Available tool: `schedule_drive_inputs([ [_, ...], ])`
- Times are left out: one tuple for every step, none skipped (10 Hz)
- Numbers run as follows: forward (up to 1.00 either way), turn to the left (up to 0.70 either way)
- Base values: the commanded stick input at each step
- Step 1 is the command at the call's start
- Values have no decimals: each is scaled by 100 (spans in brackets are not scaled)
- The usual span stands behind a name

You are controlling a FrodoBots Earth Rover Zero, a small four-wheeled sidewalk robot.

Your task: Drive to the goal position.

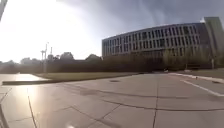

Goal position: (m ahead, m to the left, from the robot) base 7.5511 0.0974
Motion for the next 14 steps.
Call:
schedule_drive_inputs([
  [70, 0],
  [70, 0],
  [70, 0],
  [70, 0],
  [70, 0],
  [70, 0],
  [70, 0],
  [70, 0],
  [70, 0],
  [70, 0],
  [70, 0],
  [70, 0],
  [70, 0],
  [70, 0],
])
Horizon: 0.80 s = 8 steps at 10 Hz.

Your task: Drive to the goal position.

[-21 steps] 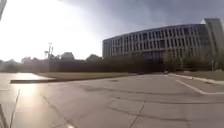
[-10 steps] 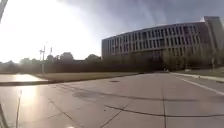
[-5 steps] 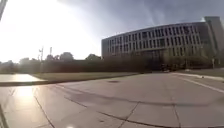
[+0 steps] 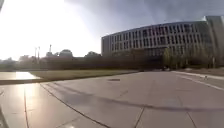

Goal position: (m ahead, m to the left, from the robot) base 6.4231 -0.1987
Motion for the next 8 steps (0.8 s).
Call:
schedule_drive_inputs([
  [70, 0],
  [70, 0],
  [70, 0],
  [70, 0],
  [70, 0],
  [70, 0],
  [70, 0],
  [70, 0],
])
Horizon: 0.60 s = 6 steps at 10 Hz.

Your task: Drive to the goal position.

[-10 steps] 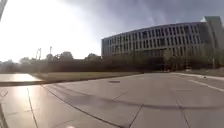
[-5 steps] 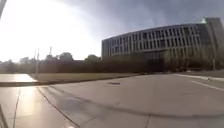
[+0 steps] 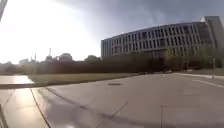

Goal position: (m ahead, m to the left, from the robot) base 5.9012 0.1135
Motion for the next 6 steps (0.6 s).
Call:
schedule_drive_inputs([
  [70, 0],
  [70, 0],
  [70, 0],
  [70, 0],
  [70, 0],
  [70, 0],
])
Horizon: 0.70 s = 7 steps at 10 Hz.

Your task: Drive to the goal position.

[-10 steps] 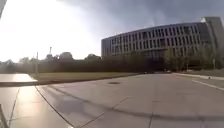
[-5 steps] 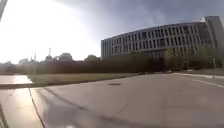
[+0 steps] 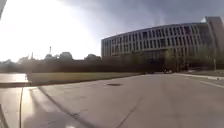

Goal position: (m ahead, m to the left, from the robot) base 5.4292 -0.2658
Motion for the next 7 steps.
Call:
schedule_drive_inputs([
  [70, 0],
  [70, 0],
  [70, 0],
  [70, 0],
  [70, 0],
  [70, 0],
  [70, 0],
])
